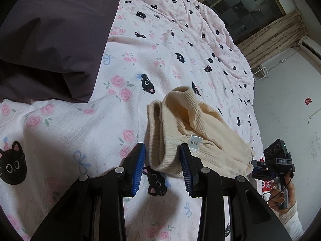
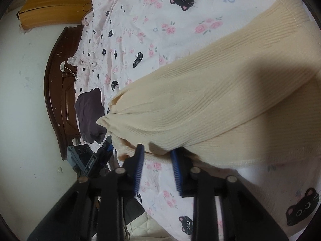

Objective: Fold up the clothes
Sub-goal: 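Lower the folded sweater onto the duvet and open both grippers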

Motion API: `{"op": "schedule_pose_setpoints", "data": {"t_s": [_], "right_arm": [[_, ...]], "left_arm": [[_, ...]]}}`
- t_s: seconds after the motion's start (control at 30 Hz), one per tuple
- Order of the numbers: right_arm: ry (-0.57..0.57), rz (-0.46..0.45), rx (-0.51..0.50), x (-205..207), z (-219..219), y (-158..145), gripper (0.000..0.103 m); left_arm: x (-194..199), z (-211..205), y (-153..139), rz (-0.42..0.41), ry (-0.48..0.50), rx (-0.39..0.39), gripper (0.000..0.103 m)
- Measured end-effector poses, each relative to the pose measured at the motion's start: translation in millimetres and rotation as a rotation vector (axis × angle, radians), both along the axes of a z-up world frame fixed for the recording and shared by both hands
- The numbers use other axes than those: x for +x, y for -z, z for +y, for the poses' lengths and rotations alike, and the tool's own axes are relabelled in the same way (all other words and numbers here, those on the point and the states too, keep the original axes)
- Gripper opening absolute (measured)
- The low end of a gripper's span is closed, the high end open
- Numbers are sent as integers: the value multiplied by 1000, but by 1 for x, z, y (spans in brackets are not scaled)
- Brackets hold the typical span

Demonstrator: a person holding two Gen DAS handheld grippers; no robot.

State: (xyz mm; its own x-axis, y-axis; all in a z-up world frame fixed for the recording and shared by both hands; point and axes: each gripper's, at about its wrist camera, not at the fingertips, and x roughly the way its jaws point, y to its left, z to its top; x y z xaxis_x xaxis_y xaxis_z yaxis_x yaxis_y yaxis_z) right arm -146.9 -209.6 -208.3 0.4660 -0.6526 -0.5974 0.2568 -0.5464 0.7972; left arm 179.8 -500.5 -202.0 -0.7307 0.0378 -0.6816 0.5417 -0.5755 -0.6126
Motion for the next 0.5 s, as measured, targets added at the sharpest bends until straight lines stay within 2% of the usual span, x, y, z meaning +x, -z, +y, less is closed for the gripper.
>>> {"op": "schedule_pose_setpoints", "data": {"t_s": [0.07,0.5], "right_arm": [[-9,8,6,0,-2,-3,11],[-18,35,18,-8,-12,-24,11]], "left_arm": [[0,1,0,1,-1,-3,31],[1,1,1,4,-5,-11,31]]}}
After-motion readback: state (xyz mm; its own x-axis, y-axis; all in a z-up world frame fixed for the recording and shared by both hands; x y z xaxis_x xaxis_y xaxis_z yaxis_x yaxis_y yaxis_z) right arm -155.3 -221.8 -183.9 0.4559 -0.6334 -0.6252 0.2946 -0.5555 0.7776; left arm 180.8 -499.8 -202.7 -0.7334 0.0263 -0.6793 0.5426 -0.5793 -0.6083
